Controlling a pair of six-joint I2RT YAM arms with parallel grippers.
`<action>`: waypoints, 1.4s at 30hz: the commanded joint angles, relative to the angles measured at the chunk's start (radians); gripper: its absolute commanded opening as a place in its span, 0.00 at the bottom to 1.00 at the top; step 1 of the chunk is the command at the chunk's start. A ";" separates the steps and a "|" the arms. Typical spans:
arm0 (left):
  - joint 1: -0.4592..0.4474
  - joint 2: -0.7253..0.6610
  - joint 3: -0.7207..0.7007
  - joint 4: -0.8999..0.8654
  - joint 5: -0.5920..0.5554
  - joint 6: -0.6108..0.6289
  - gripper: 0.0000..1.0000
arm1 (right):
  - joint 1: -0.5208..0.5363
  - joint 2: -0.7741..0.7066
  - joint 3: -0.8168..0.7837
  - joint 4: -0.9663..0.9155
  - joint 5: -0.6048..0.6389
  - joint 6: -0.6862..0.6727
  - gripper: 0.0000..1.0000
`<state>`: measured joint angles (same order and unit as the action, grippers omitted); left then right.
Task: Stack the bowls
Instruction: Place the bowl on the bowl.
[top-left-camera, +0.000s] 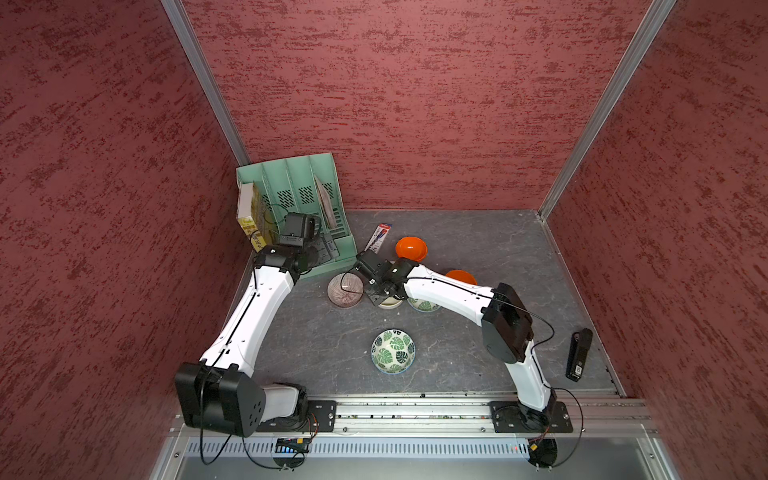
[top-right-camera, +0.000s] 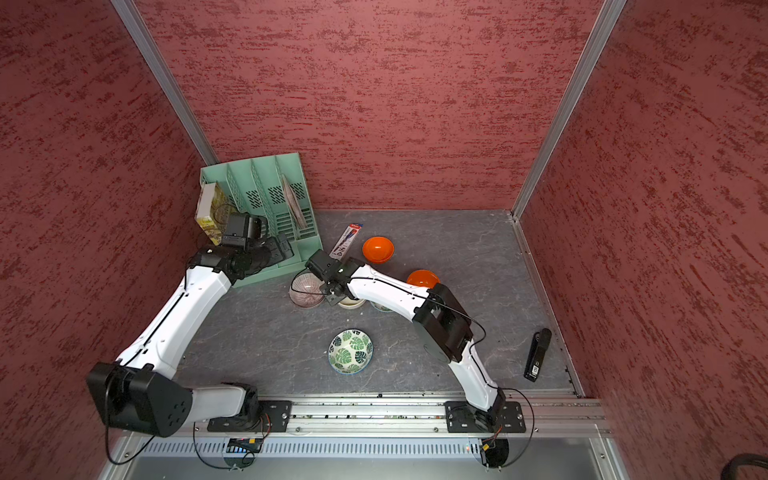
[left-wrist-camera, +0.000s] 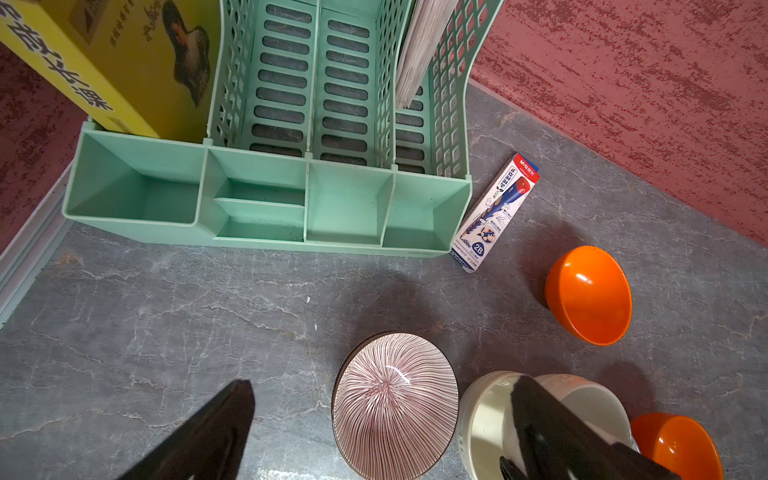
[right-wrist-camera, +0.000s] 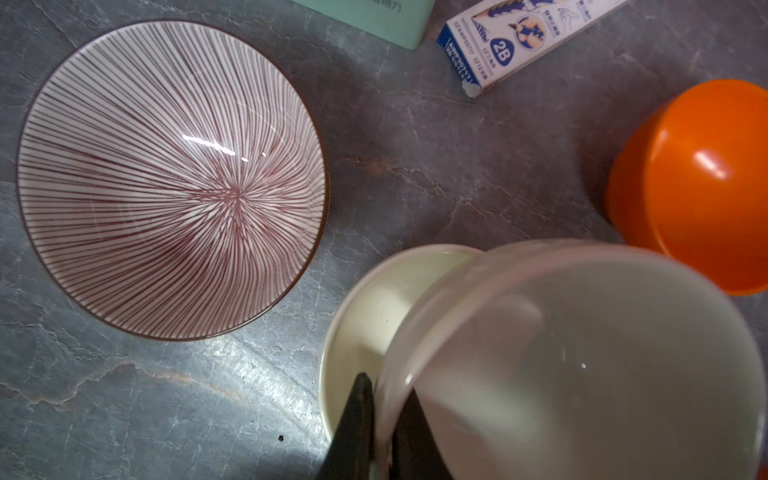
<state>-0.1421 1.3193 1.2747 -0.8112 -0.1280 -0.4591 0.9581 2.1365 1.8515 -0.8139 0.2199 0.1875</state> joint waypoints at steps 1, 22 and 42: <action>0.001 -0.025 -0.013 0.002 0.004 -0.007 1.00 | 0.013 -0.002 0.029 0.010 -0.008 0.012 0.00; 0.000 -0.040 -0.031 0.011 0.005 -0.007 1.00 | 0.024 0.044 0.032 -0.011 -0.054 0.032 0.05; -0.005 -0.037 -0.015 0.010 0.011 -0.005 1.00 | 0.024 -0.005 0.030 -0.013 -0.039 0.050 0.40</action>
<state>-0.1425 1.3014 1.2552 -0.8108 -0.1272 -0.4591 0.9737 2.1750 1.8542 -0.8188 0.1623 0.2203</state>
